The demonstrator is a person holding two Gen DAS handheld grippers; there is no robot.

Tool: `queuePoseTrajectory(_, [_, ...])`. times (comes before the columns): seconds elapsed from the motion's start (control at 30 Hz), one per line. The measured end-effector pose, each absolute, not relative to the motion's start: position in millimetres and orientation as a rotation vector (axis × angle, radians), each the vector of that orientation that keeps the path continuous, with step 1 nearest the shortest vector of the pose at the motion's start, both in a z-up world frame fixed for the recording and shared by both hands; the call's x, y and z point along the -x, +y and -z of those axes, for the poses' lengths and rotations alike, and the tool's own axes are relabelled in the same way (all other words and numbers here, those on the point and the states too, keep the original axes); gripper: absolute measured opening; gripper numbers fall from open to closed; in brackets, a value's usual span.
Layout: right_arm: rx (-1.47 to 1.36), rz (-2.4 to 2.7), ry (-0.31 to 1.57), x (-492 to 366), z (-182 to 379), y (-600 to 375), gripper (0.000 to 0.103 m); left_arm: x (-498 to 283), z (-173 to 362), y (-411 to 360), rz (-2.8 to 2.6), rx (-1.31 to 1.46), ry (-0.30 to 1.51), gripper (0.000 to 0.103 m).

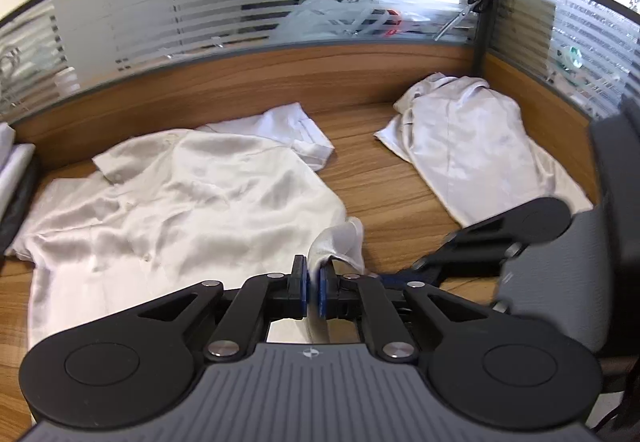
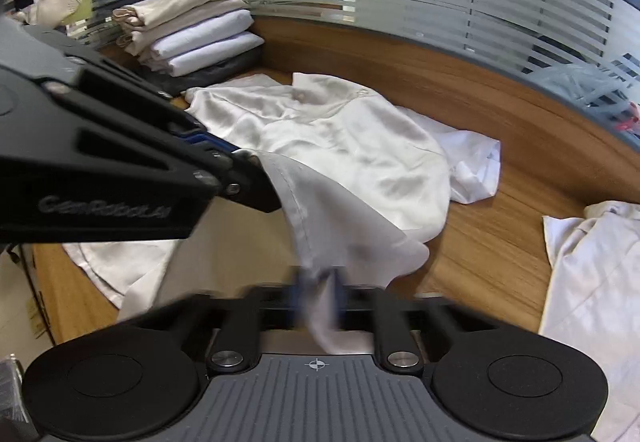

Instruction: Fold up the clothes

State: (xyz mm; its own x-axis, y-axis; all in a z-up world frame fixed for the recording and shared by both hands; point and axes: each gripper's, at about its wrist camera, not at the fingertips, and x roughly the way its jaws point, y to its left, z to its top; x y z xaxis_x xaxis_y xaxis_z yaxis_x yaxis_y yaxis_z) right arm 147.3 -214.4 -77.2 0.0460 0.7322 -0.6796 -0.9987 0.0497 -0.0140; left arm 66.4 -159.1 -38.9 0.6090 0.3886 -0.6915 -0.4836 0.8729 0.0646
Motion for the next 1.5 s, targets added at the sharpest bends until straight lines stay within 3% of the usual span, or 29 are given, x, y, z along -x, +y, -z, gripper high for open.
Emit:
queuePoseTrajectory(0.2, [0.499,-1.293,0.610,-177.8,61.8,-237.3,0.004,-31.4,48.5,-159.7,-0.556,0.107,0.771,0.036])
queuePoseTrajectory(0.33, [0.460,-1.207,0.671,-202.9,58.4,-257.6,0.004,9.0,62.7,-152.4,-0.662,0.134,0.791,0.043])
queuePoseTrajectory(0.7, [0.427,-1.062,0.843,-233.2,82.6,-270.5,0.004,140.1,109.4,-102.8,-1.132,0.186,0.951,0.047])
queuePoseTrajectory(1.03, [0.478,-1.034,0.882,-230.2,87.0,-261.3,0.004,182.2,135.8,-53.2,-1.214,0.130,1.031,0.047])
queuePoseTrajectory(1.07, [0.481,-1.031,0.884,-229.7,86.5,-261.0,0.004,181.9,138.6,-48.1,-1.203,0.125,1.038,0.046])
queuePoseTrajectory(1.1, [0.487,-1.029,0.882,-228.9,85.6,-260.6,0.004,181.6,141.5,-43.7,-1.189,0.123,1.048,0.039])
queuePoseTrajectory(1.13, [0.493,-1.025,0.875,-227.6,84.1,-260.0,0.004,182.3,143.3,-38.9,-1.175,0.124,1.053,0.020])
queuePoseTrajectory(1.17, [0.498,-1.019,0.867,-226.0,81.9,-259.6,0.004,182.6,143.3,-35.0,-1.161,0.129,1.053,0.009])
queuePoseTrajectory(1.2, [0.497,-1.005,0.860,-224.9,78.7,-259.7,0.004,183.2,142.8,-31.3,-1.150,0.132,1.052,0.005])
queuePoseTrajectory(1.5, [0.387,-0.824,0.875,-198.9,5.9,-291.6,0.004,214.1,46.5,-6.8,-1.084,0.078,0.937,0.004])
